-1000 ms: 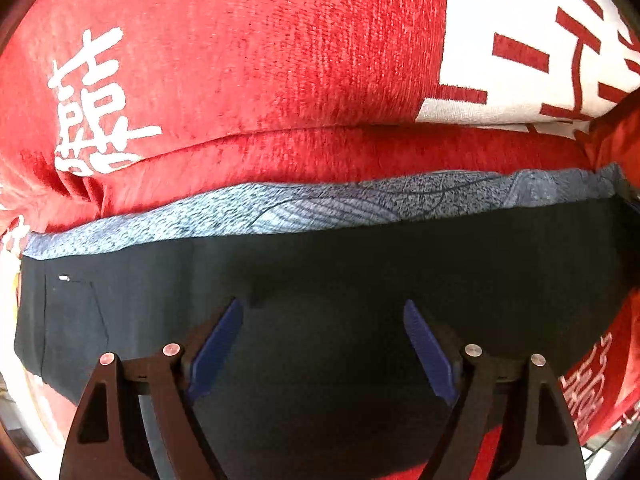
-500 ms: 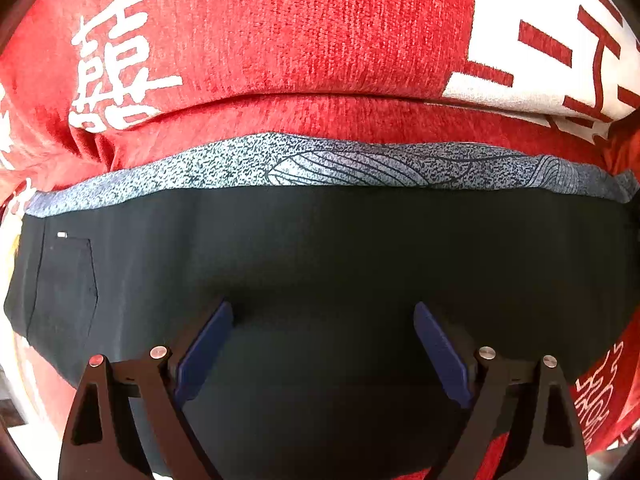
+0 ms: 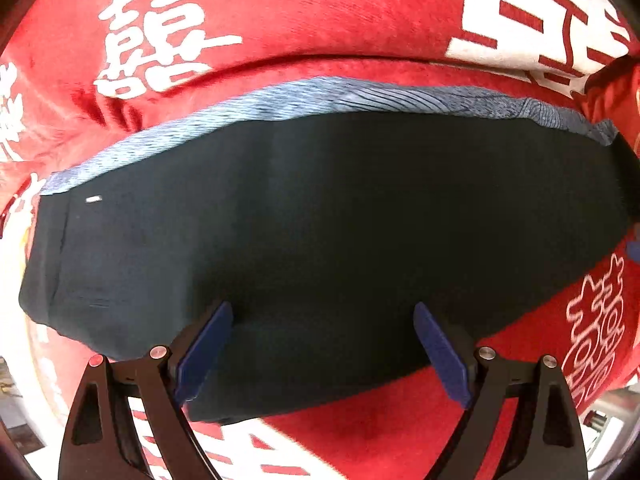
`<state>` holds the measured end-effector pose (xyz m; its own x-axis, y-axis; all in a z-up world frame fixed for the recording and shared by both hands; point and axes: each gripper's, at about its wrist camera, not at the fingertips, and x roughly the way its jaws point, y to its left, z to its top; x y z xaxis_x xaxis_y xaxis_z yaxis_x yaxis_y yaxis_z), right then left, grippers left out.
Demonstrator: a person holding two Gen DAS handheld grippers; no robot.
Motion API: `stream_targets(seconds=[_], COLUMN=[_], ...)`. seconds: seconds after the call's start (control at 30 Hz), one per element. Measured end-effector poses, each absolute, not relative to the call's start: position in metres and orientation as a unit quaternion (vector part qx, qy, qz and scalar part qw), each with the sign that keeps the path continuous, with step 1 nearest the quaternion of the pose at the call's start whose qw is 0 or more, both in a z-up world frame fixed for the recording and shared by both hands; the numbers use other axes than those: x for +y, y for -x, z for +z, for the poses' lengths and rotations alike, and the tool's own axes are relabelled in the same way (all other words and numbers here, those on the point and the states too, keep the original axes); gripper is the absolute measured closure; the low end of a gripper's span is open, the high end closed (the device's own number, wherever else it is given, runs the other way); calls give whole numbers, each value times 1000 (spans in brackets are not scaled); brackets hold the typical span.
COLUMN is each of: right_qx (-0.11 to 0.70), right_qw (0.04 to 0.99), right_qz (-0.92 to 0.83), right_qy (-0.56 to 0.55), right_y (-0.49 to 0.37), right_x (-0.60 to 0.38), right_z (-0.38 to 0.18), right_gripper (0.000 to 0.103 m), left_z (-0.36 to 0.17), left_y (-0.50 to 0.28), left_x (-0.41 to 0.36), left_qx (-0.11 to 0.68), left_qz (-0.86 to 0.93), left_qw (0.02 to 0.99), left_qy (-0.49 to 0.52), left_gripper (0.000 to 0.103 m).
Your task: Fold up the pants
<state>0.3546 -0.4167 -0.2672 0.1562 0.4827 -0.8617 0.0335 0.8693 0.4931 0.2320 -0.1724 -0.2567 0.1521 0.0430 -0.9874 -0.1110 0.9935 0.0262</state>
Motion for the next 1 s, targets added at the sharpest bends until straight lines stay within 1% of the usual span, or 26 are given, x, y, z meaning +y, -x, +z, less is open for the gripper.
stream_targets(seconds=[0.07, 0.13, 0.2, 0.33, 0.4, 0.43, 0.57, 0.63, 0.67, 0.7, 0.77, 0.8, 0.83, 0.87, 0.9, 1.0], right_qx=[634, 642, 648, 650, 647, 646, 643, 640, 636, 634, 631, 631, 633, 639, 647, 633], right_qw=[711, 679, 652, 604, 594, 588, 580, 582, 584, 584, 582, 579, 575, 572, 576, 603], right_qz=[183, 223, 249, 294, 303, 305, 304, 302, 302, 303, 303, 302, 299, 294, 284, 302], right_qy=[-242, -279, -305, -355, -371, -380, -397, -400, -403, -405, -415, -418, -423, -423, -410, -380], right_y=[-332, -313, -296, -275, -263, -261, -259, -263, -265, -267, -272, -277, -280, -283, -287, -286], right_x=[-398, -358, -324, -239, -220, -206, -190, -186, -186, -185, -182, -179, -176, -172, -169, -167], right_z=[-272, -282, -290, -320, -313, -318, -326, -332, -333, -334, -338, -342, -345, -347, -347, -324], right_gripper=[36, 36, 36, 36, 36, 36, 36, 36, 36, 36, 37, 41, 48, 77, 93, 94], left_z=[-252, -249, -244, -245, -249, -255, -285, -296, -303, -304, -307, -308, -307, -310, -306, -305], left_y=[-227, -225, -239, -230, -223, -220, -207, -199, -196, -196, -196, -196, -195, -197, -194, -187], left_x=[-154, -121, -93, -24, 15, 31, 99, 117, 124, 122, 129, 131, 134, 140, 138, 140], left_qx=[644, 639, 638, 629, 627, 627, 638, 640, 636, 634, 635, 635, 635, 635, 636, 637], left_qz=[50, 58, 66, 105, 133, 141, 182, 182, 172, 172, 162, 157, 151, 144, 138, 122], left_qw=[763, 767, 767, 770, 767, 765, 748, 747, 752, 754, 755, 756, 756, 757, 757, 759], left_qy=[21, 11, 1, -17, -27, -29, -18, -4, 11, 13, 31, 39, 47, 53, 55, 55], left_gripper=[10, 10, 10, 10, 10, 10, 10, 9, 7, 2, 1, 1, 1, 1, 1, 1])
